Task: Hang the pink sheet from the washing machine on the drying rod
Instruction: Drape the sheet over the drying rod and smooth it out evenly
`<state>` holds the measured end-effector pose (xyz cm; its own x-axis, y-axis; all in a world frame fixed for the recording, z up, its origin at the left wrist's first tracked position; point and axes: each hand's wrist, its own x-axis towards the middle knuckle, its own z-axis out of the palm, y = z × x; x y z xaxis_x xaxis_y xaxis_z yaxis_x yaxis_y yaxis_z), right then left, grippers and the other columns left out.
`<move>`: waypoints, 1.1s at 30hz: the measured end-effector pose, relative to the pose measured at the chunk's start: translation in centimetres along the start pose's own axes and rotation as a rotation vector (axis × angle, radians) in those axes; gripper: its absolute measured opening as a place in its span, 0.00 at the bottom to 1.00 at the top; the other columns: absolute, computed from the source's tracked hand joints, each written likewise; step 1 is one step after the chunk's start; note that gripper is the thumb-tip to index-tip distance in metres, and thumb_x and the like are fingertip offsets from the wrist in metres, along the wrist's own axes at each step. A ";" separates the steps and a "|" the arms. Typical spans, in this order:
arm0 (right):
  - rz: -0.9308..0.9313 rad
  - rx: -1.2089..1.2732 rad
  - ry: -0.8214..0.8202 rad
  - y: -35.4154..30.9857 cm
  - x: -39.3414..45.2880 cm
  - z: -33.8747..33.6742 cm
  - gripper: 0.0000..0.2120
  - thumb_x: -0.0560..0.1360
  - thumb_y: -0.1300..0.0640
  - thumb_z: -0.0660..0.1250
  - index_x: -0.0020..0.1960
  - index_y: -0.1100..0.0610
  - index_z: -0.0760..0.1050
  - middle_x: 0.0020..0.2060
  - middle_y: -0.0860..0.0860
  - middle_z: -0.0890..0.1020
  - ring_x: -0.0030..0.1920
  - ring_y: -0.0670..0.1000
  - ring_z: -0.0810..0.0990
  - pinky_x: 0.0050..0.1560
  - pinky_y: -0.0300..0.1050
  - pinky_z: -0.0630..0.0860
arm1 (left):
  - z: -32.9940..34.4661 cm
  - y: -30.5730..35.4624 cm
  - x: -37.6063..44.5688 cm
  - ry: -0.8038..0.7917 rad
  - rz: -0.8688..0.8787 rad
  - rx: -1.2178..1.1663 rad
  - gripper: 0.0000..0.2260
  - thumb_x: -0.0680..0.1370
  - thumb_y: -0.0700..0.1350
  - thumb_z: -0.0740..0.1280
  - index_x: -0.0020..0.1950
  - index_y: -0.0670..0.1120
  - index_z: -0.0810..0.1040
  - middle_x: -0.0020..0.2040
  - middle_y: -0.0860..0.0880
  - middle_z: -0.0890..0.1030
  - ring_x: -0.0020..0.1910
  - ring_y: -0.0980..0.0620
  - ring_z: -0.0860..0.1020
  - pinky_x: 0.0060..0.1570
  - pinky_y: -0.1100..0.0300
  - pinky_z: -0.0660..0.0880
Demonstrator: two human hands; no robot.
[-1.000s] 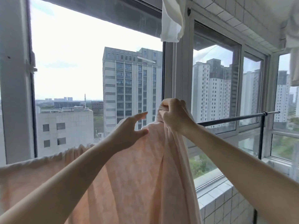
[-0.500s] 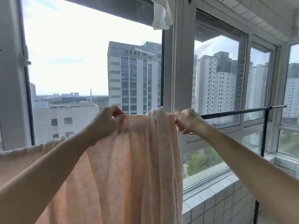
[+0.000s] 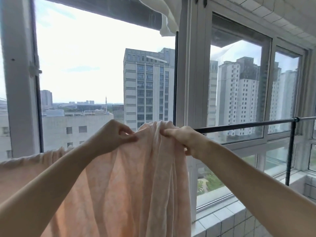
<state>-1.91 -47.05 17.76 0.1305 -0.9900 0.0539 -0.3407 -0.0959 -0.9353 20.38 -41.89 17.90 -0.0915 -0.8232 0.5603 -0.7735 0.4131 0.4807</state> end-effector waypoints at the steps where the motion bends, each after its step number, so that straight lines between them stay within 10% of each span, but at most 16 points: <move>1: -0.001 0.058 0.005 -0.1 -0.1 -0.2 0.21 0.69 0.46 0.74 0.57 0.56 0.78 0.51 0.52 0.82 0.52 0.53 0.80 0.58 0.53 0.77 | 0.0 0.0 -0.1 0.017 0.005 0.007 0.06 0.70 0.52 0.74 0.41 0.51 0.85 0.30 0.50 0.81 0.24 0.55 0.72 0.27 0.70 0.69; 16: -0.099 0.162 0.340 -3.1 0.9 -6.4 0.13 0.71 0.46 0.67 0.50 0.54 0.77 0.46 0.54 0.81 0.47 0.54 0.79 0.53 0.49 0.76 | -0.1 0.0 -0.3 0.040 0.046 0.032 0.03 0.73 0.47 0.73 0.42 0.48 0.85 0.39 0.58 0.81 0.38 0.69 0.78 0.38 0.76 0.70; 33: -0.076 -0.043 0.337 2.3 2.9 -8.4 0.11 0.76 0.46 0.67 0.50 0.54 0.76 0.52 0.53 0.75 0.52 0.54 0.75 0.58 0.49 0.73 | 0.5 -0.5 0.2 0.058 -0.052 0.108 0.06 0.78 0.44 0.68 0.43 0.45 0.81 0.42 0.50 0.81 0.39 0.54 0.78 0.37 0.65 0.70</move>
<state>-10.11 -51.01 18.68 -0.1553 -0.9578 0.2417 -0.3815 -0.1676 -0.9091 20.38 -42.49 17.43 -0.0160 -0.8173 0.5759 -0.8395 0.3239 0.4362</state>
